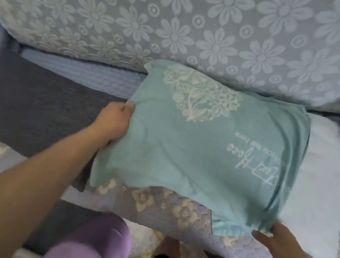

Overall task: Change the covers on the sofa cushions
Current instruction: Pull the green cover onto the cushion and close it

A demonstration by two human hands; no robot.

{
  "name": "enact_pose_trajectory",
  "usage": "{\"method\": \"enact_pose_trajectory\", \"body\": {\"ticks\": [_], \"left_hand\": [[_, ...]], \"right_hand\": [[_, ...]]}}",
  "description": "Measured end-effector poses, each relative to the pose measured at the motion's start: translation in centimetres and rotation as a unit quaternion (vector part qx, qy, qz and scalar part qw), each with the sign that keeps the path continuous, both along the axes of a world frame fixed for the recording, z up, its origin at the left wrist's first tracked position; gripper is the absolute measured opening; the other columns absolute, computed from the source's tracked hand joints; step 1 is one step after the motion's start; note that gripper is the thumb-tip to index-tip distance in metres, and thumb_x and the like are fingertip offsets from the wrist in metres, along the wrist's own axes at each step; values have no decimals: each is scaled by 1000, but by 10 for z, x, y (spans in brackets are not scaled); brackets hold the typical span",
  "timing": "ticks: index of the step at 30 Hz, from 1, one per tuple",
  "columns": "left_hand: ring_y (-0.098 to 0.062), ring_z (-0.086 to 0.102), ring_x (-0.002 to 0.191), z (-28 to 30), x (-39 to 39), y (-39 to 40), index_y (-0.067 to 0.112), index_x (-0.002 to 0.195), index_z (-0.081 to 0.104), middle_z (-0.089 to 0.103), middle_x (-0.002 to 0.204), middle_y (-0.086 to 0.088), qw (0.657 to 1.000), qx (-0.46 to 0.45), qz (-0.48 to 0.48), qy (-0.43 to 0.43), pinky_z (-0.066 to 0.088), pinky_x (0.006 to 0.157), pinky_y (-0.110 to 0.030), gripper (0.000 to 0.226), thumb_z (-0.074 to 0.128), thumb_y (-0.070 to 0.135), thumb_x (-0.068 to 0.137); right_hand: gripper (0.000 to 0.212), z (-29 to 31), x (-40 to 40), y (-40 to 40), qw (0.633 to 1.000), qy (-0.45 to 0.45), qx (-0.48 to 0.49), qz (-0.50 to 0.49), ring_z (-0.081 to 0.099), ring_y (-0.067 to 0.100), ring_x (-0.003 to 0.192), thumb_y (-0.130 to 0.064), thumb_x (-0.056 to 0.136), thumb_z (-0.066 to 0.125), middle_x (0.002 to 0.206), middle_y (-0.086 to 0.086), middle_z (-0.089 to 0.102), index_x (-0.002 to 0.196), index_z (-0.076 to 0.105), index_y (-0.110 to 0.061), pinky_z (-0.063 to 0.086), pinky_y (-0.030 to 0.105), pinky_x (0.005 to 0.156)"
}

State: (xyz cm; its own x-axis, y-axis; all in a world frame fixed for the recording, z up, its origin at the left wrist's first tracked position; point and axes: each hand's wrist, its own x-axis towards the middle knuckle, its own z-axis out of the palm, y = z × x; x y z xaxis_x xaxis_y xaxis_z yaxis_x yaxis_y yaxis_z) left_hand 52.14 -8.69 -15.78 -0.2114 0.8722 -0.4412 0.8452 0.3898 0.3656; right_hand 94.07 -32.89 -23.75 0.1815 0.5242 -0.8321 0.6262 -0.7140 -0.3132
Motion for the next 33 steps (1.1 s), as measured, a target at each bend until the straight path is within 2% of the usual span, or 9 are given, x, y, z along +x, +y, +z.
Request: {"method": "enact_pose_trajectory", "body": {"ticks": [6, 13, 15, 17, 20, 23, 25, 29, 33], "left_hand": [[-46, 62, 101, 39, -49, 33, -2, 103, 66, 66, 108, -30, 976, 29, -114, 185, 47, 85, -47, 58, 29, 42, 109], [-33, 66, 96, -25, -68, -75, 17, 106, 67, 66, 109, -10, 935, -251, -101, 230, 55, 85, -43, 36, 39, 40, 98], [-31, 63, 86, -24, -59, -101, 16, 97, 61, 60, 103, -9, 952, -210, -69, 214, 56, 79, -44, 20, 45, 27, 99], [-35, 56, 96, -31, -30, -101, 14, 109, 58, 53, 110, -11, 984, -46, -67, 157, 52, 82, -48, 17, 49, 25, 99], [-37, 51, 115, -52, 38, -72, 12, 131, 58, 56, 127, -17, 977, 111, -156, 91, 46, 101, -49, 38, 47, 31, 99], [-42, 53, 121, -72, 103, -53, 14, 136, 60, 58, 134, -22, 953, 143, -257, 76, 46, 104, -50, 47, 39, 37, 100], [-42, 52, 126, -84, 127, -47, 18, 139, 57, 56, 139, -20, 944, 124, -293, 83, 44, 106, -51, 50, 35, 42, 102], [-37, 50, 129, -95, 138, -43, 20, 142, 53, 55, 140, -15, 947, 123, -284, 82, 40, 110, -51, 51, 31, 45, 103], [-35, 46, 136, -99, 125, -35, 22, 146, 51, 52, 147, -14, 947, 102, -291, 92, 38, 113, -50, 59, 22, 50, 102]], "right_hand": [[33, -8, 34, -19, 963, -221, 122, 92, 67, 36, 72, -40, 96, 40, 88, 7, 73, 107, 68, -27, 58, 45, 65], [26, 11, 34, -81, 968, -113, 149, 170, 65, 38, 59, -52, 91, 46, 67, 10, 63, 83, 55, -29, 37, 27, 65], [30, 28, 24, -76, 989, -99, 46, 95, 68, 28, 77, -65, 81, 65, 77, 3, 65, 65, 56, -40, 42, 27, 70], [27, 50, -3, -42, 995, 20, 68, -70, 67, 16, 87, -29, 80, 84, 89, -4, 71, 69, 67, -47, 46, 29, 76], [25, 65, -15, 53, 930, 195, 134, -282, 72, 14, 82, -9, 93, 68, 95, 2, 77, 110, 64, -27, 52, 34, 75], [9, 62, -9, 158, 849, 264, 167, -425, 66, 16, 64, -12, 97, 59, 74, 1, 72, 98, 61, -21, 51, 25, 57], [6, 41, 6, 214, 852, 221, 134, -454, 64, 15, 55, -19, 96, 59, 75, 4, 71, 97, 64, -17, 51, 22, 52], [40, -21, 16, 279, 941, 92, 30, -324, 68, 32, 93, -35, 94, 59, 112, 16, 67, 125, 61, -10, 59, 40, 80], [44, -37, 34, 282, 980, -114, 136, -90, 52, 39, 127, -10, 97, 46, 138, 23, 54, 140, 46, -7, 43, 41, 102]]}}
